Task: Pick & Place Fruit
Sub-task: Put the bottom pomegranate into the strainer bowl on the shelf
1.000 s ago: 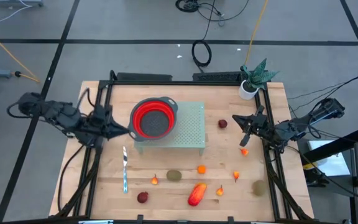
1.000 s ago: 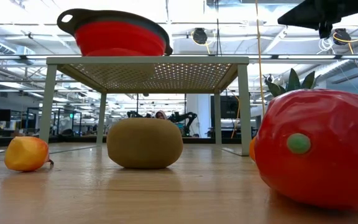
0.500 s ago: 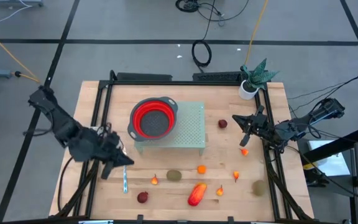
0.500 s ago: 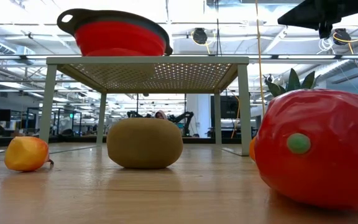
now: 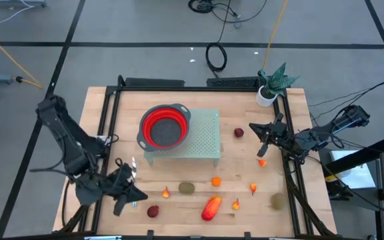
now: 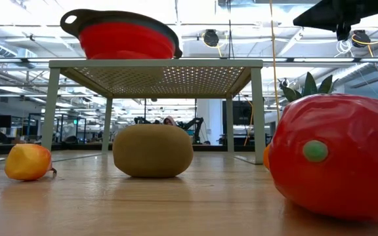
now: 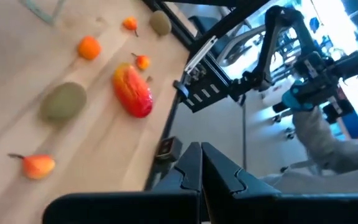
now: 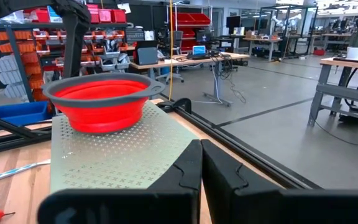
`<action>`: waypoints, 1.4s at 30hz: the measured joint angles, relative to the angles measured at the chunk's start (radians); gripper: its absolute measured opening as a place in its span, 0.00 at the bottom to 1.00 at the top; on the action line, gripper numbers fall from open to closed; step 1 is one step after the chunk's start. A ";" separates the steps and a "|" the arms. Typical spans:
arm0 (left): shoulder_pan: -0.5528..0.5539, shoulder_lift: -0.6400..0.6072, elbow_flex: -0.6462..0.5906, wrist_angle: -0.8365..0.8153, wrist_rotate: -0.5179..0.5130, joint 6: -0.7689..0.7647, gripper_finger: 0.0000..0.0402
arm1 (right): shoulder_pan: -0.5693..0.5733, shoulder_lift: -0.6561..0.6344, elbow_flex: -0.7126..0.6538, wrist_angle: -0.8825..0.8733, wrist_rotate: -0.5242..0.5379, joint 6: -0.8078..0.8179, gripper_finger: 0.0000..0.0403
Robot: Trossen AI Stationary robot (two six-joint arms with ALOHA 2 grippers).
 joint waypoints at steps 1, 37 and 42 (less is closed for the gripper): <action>0.000 0.017 0.000 0.016 0.000 -0.023 0.00 | 0.000 0.000 0.000 0.000 0.000 -0.001 0.00; 0.054 0.633 0.534 -0.691 0.378 -0.735 0.00 | 0.001 0.000 0.000 0.000 -0.002 -0.029 0.00; 0.066 0.636 0.534 -0.689 0.377 -0.690 0.00 | 0.001 0.000 0.000 0.000 -0.002 -0.029 0.00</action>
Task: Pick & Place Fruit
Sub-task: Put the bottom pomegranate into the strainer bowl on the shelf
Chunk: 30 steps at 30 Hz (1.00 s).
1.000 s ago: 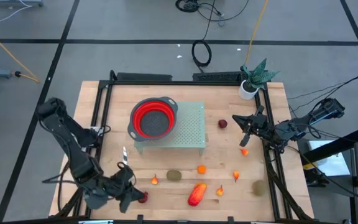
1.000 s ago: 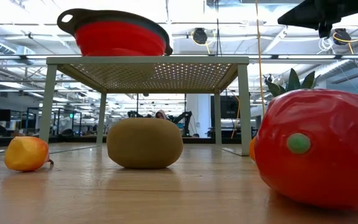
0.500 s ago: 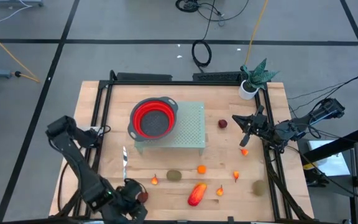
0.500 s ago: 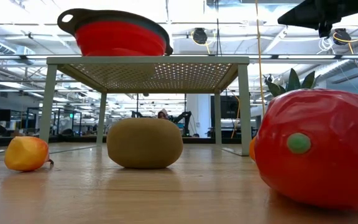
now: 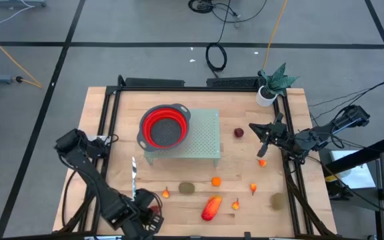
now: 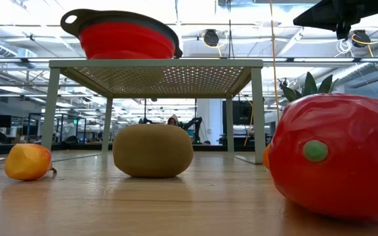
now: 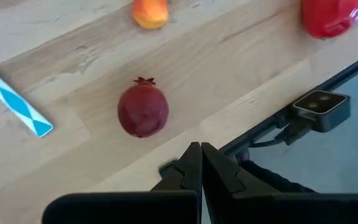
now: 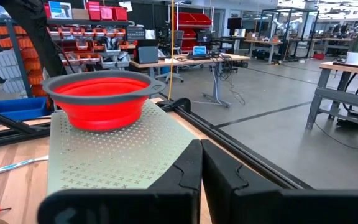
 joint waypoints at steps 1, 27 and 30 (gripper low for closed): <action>0.002 0.000 0.000 0.000 0.000 0.004 0.00 | 0.000 0.000 0.000 0.000 0.000 0.000 0.00; 0.003 0.000 -0.007 0.005 0.008 0.150 0.77 | 0.000 0.000 0.000 0.001 -0.076 -0.045 0.00; 0.003 0.000 -0.030 0.006 0.032 0.151 0.82 | 0.000 0.000 0.000 0.001 -0.076 -0.045 0.00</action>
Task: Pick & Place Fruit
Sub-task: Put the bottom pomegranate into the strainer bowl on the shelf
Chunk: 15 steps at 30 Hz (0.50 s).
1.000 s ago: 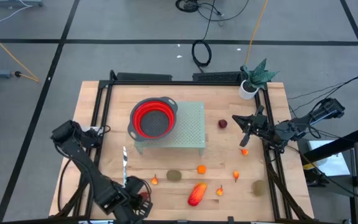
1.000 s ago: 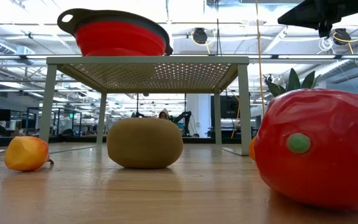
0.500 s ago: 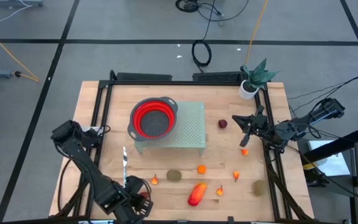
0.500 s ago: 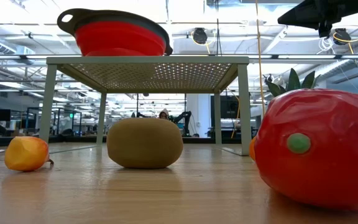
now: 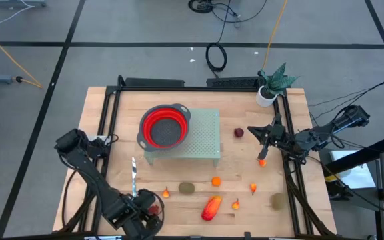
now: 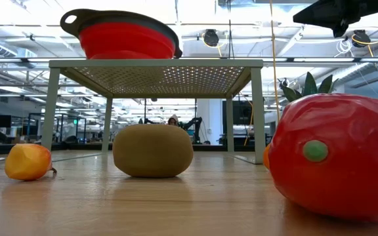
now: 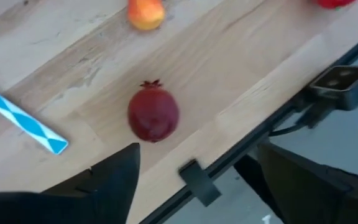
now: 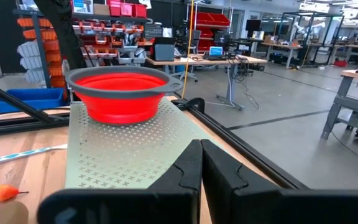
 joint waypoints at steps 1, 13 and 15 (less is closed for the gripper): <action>0.000 0.000 -0.013 0.007 0.010 0.000 0.84 | 0.000 0.000 0.000 0.000 0.000 0.000 0.00; 0.018 0.000 -0.123 0.072 0.041 0.041 0.88 | 0.000 0.000 0.000 0.000 0.000 -0.004 0.00; 0.024 0.000 -0.133 0.074 0.042 0.061 0.87 | 0.000 0.000 0.000 0.000 0.000 -0.004 0.00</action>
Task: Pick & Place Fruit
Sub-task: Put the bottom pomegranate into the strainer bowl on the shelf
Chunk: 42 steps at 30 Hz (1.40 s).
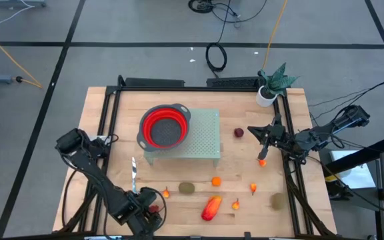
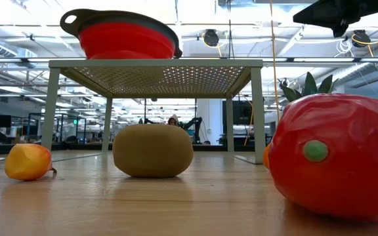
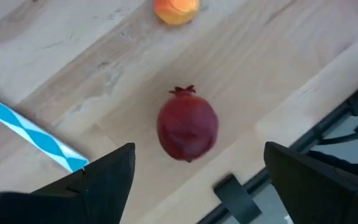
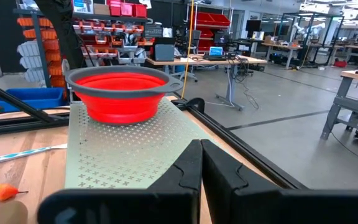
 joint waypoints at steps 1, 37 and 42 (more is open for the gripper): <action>0.002 0.000 -0.004 0.003 0.000 0.012 0.87 | 0.000 0.000 0.000 0.000 0.000 0.000 0.00; 0.048 0.112 -0.136 0.280 0.115 0.166 0.86 | 0.000 0.000 0.000 0.000 0.002 0.000 0.00; 0.054 0.108 -0.137 0.274 0.105 0.165 0.85 | 0.000 0.000 0.000 0.010 0.002 0.000 0.00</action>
